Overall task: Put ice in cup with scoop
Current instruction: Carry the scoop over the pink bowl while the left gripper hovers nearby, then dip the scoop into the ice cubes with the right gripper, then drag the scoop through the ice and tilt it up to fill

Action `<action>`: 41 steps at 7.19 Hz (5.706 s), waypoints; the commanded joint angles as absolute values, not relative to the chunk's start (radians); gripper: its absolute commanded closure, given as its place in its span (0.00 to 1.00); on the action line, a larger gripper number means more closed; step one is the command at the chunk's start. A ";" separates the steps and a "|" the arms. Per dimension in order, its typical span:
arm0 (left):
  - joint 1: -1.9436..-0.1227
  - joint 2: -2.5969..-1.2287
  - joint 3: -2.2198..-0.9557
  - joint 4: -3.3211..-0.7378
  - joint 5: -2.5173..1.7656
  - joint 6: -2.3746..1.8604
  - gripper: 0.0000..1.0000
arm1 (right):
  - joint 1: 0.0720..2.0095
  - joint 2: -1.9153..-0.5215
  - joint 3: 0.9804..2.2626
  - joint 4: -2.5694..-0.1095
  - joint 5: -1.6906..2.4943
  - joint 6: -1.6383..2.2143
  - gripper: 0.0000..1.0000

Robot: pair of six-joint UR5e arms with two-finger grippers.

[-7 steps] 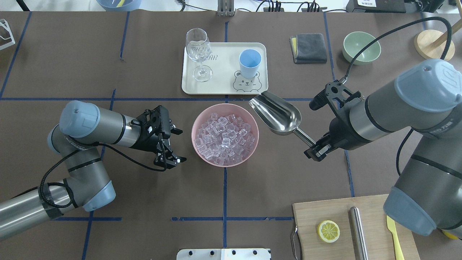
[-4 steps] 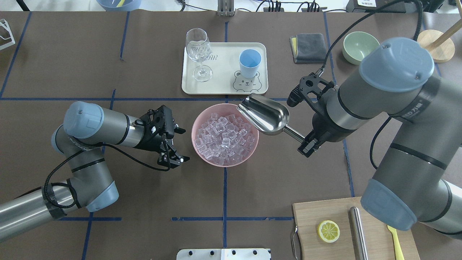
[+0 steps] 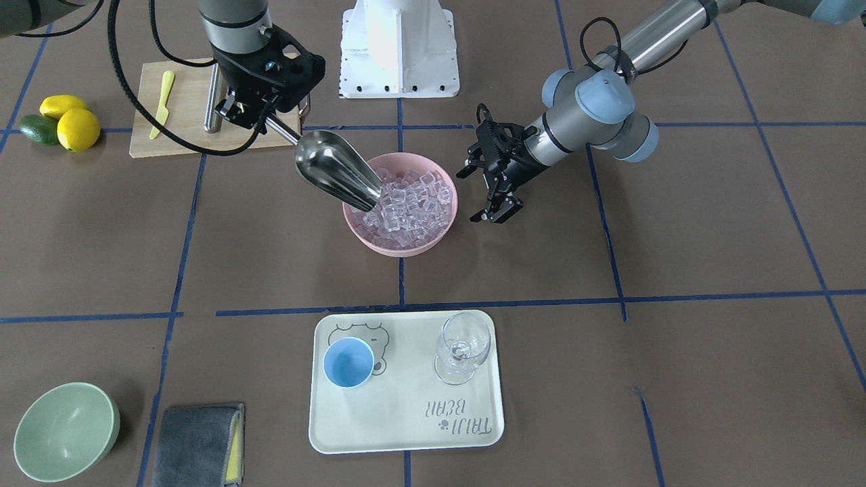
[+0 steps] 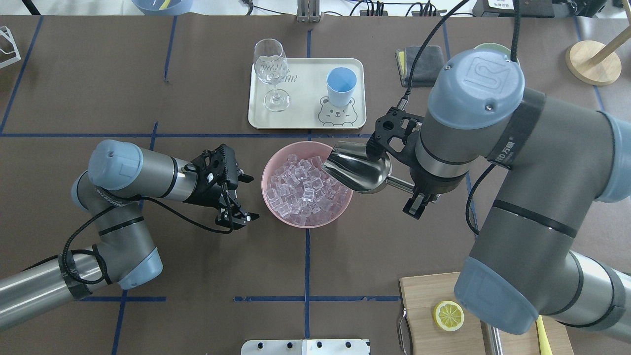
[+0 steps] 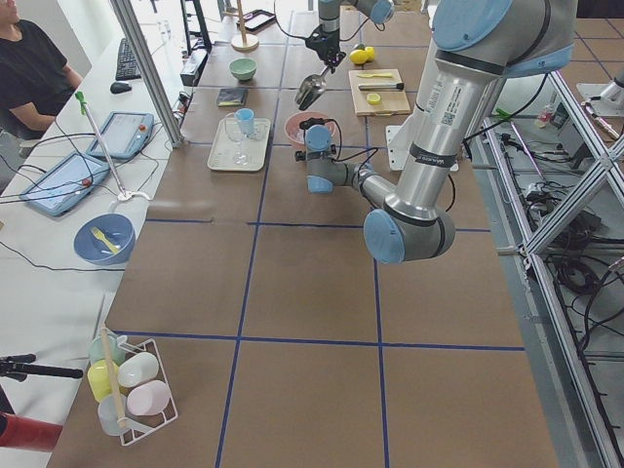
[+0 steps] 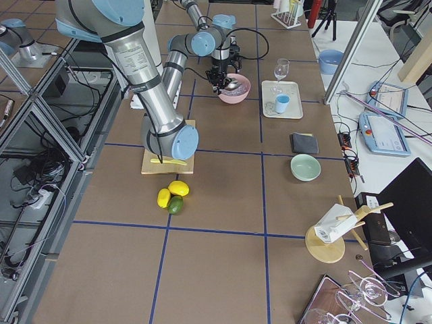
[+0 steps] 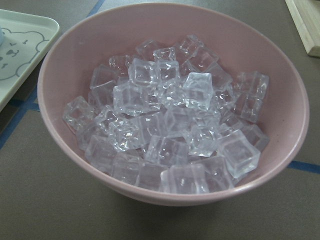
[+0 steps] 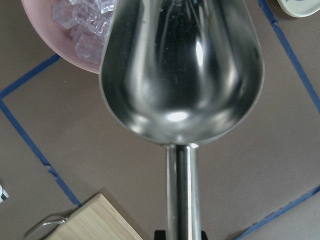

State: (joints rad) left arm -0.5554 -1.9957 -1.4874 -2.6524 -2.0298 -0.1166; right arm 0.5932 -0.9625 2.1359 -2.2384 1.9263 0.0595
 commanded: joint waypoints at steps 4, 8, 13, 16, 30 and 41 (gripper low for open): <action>-0.552 -1.996 -1.474 -2.655 -2.008 -0.117 0.00 | 0.560 -0.746 2.005 -2.555 1.769 -0.142 1.00; -0.551 -1.996 -1.471 -2.657 -2.008 -0.118 0.00 | 0.528 -0.623 1.890 -2.681 1.706 -0.186 1.00; -0.552 -1.997 -1.471 -2.658 -2.008 -0.118 0.00 | 0.460 -0.591 1.772 -2.688 1.672 -0.186 1.00; -0.552 -1.997 -1.471 -2.658 -2.006 -0.118 0.00 | 0.454 -0.591 1.756 -2.675 1.681 -0.186 1.00; -0.568 -2.025 -1.499 -2.660 -2.006 -0.120 0.00 | 0.563 -0.828 1.740 -2.114 2.000 -0.152 1.00; -0.597 -2.023 -1.505 -2.654 -2.008 -0.120 0.00 | 0.538 -0.996 1.759 -1.655 2.054 0.147 1.00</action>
